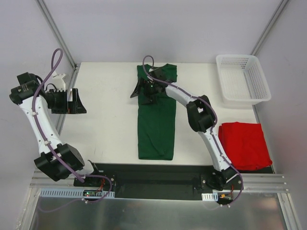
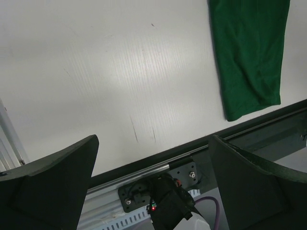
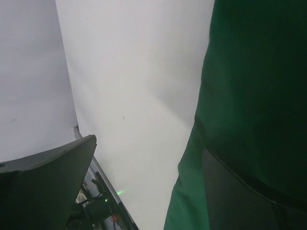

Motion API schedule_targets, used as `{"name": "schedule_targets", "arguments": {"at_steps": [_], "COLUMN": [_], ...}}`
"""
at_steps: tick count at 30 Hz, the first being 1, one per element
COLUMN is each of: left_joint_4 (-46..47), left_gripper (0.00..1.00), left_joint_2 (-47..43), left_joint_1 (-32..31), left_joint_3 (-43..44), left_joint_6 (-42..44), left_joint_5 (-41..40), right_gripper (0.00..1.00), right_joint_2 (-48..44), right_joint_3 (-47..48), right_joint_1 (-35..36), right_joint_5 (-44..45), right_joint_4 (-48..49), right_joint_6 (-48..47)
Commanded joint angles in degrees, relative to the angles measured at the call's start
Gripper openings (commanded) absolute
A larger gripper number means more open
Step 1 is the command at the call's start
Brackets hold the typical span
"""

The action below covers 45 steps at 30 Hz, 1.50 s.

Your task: Fold and stack the t-shirts

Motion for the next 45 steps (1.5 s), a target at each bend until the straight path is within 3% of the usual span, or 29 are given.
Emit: {"name": "schedule_targets", "arguments": {"at_steps": [1,5,7,12,15,22,24,27,31,34,37,39,40,41,43,45], "left_joint_4": [-10.3,-10.3,-10.3,-9.0,-5.1,9.6,14.7,22.2,33.2,38.6,40.7,46.5,56.7,62.0,75.3,81.6], "left_gripper": [0.99,0.99,0.99,0.99,0.99,0.99,0.99,0.99,0.99,0.99,0.99,0.99,0.99,0.99,0.99,0.99], "left_joint_2": [3.2,5.3,6.0,9.5,10.2,6.3,6.2,6.7,3.3,0.1,-5.3,-10.7,-18.0,-21.7,-31.2,-34.4], "left_joint_1": [0.2,-4.3,-9.9,-13.8,-17.7,-25.1,-25.6,-25.7,-26.9,-27.2,-27.2,-27.4,-27.8,-28.3,-28.4,-28.6], "left_joint_3": [5.4,8.4,9.1,11.8,12.6,13.6,19.5,29.1,27.9,22.4,6.0,-12.0,-18.8,-32.3,-43.9,-55.9], "left_joint_6": [-2.6,-5.0,-7.5,-11.1,-13.8,-16.6,-16.7,-20.8,-26.8,-29.9,-29.1,-27.7,-27.2,-26.4,-25.5,-25.2], "left_joint_5": [2.9,5.9,6.8,17.6,11.5,0.7,-3.0,-4.2,1.2,-4.8,-11.2,-15.1,-17.2,-20.4,-22.0,-22.5], "right_gripper": [0.96,0.96,0.96,0.96,0.96,0.96,0.96,0.96,0.96,0.96,0.96,0.96,0.96,0.96,0.96,0.96], "right_joint_2": [-17.8,-33.7,-37.1,-46.5,-51.9,-58.0,-61.1,-66.0,-67.8,-71.4,-73.6,-74.4,-75.0,-75.7,-78.6,-80.6], "right_joint_3": [-6.0,-15.6,-21.1,-29.0,-35.9,-43.0,-43.3,-41.9,-36.5,-36.8,-38.5,-38.9,-39.6,-40.3,-41.3,-43.2], "right_joint_1": [2.1,1.2,0.1,-1.2,-1.7,-7.7,-7.8,-8.7,-9.2,-8.9,-9.0,-8.9,-9.0,-8.9,-9.0,-9.1], "right_joint_5": [-1.9,5.3,9.9,21.7,27.2,17.6,18.8,21.2,20.5,24.3,26.9,29.7,32.0,34.8,36.9,39.5], "right_joint_4": [-4.0,-12.7,-20.3,-33.3,-33.6,-34.4,-33.1,-32.6,-33.6,-31.1,-30.8,-34.0,-34.9,-36.3,-37.4,-38.4], "right_joint_6": [-9.5,-17.0,-18.5,-32.1,-36.0,-33.8,-34.6,-36.2,-33.8,-31.9,-32.7,-33.2,-34.8,-35.2,-36.5,-37.2]}}
